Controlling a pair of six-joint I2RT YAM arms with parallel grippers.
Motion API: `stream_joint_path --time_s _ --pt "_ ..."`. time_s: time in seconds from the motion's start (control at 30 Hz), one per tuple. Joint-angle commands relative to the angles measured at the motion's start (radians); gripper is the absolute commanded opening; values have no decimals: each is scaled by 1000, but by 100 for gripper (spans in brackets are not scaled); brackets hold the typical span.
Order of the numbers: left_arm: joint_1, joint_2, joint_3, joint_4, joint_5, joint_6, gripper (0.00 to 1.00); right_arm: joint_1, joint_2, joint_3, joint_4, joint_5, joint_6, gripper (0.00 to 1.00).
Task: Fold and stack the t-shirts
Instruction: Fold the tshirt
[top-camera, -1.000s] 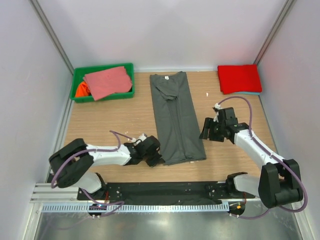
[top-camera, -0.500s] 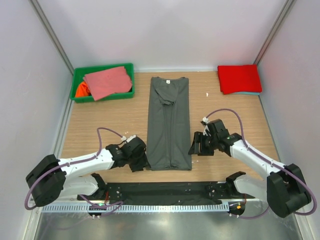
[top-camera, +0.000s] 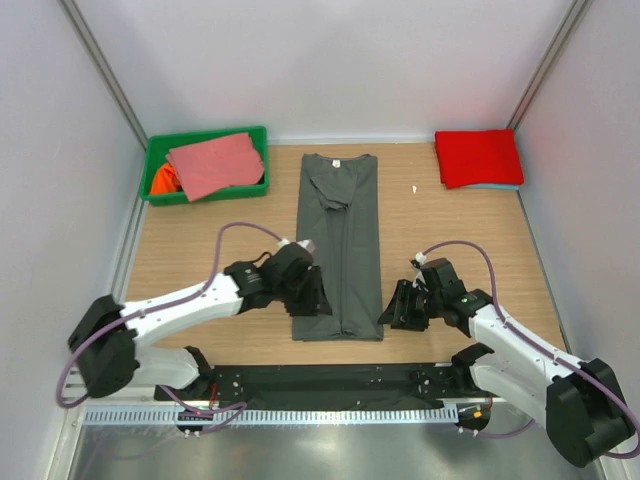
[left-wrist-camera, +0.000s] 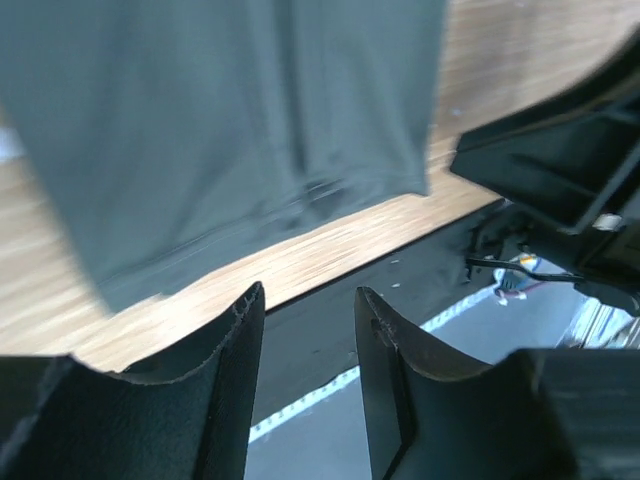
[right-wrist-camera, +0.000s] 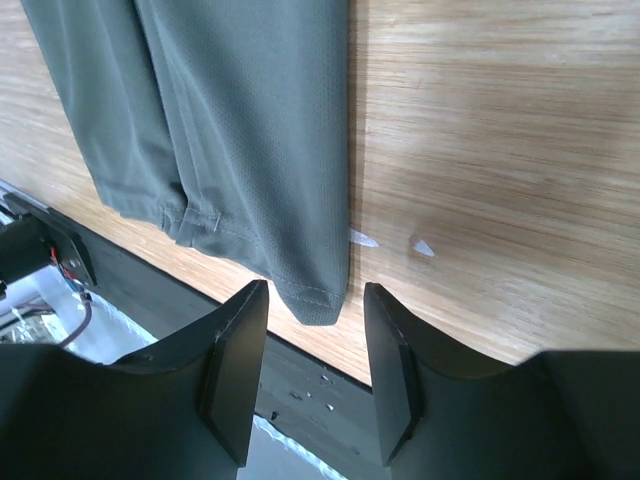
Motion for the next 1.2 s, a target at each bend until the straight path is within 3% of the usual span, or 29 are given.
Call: stream_joint_path --time_s 0.0,0.07,0.13,0.3,0.4,0.97,1.17 --pt "-33 198 155 87 121 108 42 6 13 -27 75 -1 74 48" --pt "-58 282 204 85 161 126 33 6 12 -17 70 11 66 48" --pt "-84 379 261 77 172 126 32 5 5 -8 52 28 54 48" --pt "-122 471 336 12 106 102 36 6 -19 -6 35 36 52 48" --pt "-152 488 356 -38 28 91 43 6 -39 -18 36 42 64 48" --pt "-164 615 433 -130 -33 131 43 6 -36 -38 64 36 72 48" --pt "-164 627 430 -127 -23 131 27 6 -41 -44 61 33 71 47"
